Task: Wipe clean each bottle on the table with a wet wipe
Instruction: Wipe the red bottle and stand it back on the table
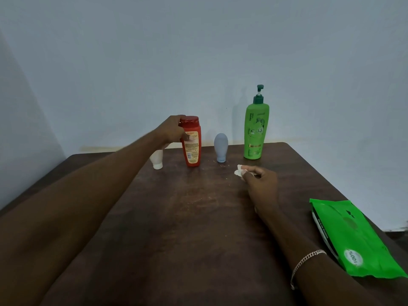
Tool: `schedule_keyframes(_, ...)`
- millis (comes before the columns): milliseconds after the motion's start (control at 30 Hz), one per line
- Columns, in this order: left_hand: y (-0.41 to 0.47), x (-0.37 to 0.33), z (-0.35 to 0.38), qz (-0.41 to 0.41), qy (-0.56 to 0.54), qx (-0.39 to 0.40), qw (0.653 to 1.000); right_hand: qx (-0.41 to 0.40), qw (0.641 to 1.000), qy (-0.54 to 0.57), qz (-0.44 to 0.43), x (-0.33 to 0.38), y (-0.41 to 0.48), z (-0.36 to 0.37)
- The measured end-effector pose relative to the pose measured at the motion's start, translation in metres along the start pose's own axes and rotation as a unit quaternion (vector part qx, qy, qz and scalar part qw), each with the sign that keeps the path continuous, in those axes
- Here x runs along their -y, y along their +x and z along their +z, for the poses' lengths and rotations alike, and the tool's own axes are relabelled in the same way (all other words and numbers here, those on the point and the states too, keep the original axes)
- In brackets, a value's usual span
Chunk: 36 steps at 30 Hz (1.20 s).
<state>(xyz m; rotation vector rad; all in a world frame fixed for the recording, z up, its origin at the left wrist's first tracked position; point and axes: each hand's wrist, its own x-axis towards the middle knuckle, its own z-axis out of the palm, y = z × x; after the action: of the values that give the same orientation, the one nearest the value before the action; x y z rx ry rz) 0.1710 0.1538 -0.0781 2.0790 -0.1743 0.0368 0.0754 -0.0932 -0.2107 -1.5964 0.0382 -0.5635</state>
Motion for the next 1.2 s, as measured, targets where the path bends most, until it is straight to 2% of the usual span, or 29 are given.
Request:
schedule_keyframes(267, 0.021, 0.007, -0.003, -0.028, -0.03, -0.004, 0.999, -0.012, 1.0, -0.018, 0.014, -0.009, 0.007, 0.004)
schedule_keyframes(933, 0.026, 0.014, 0.003, -0.038, -0.052, -0.03, 0.997, 0.011, 0.999, -0.017, 0.043, -0.007, 0.006, 0.003)
schedule_keyframes(1000, 0.018, 0.015, 0.001, -0.023, -0.071, -0.079, 0.994, 0.013, 0.999, -0.011, 0.042, -0.007, 0.006, 0.003)
schedule_keyframes(1067, -0.001, 0.019, -0.001, 0.027, -0.065, -0.168, 0.983, 0.014, 0.999, -0.008, 0.041, -0.007, 0.006, 0.004)
schedule_keyframes(1200, -0.059, 0.047, -0.004, 0.111, -0.047, -0.35, 0.929, 0.019, 0.999, -0.013, 0.039, -0.009, 0.007, 0.005)
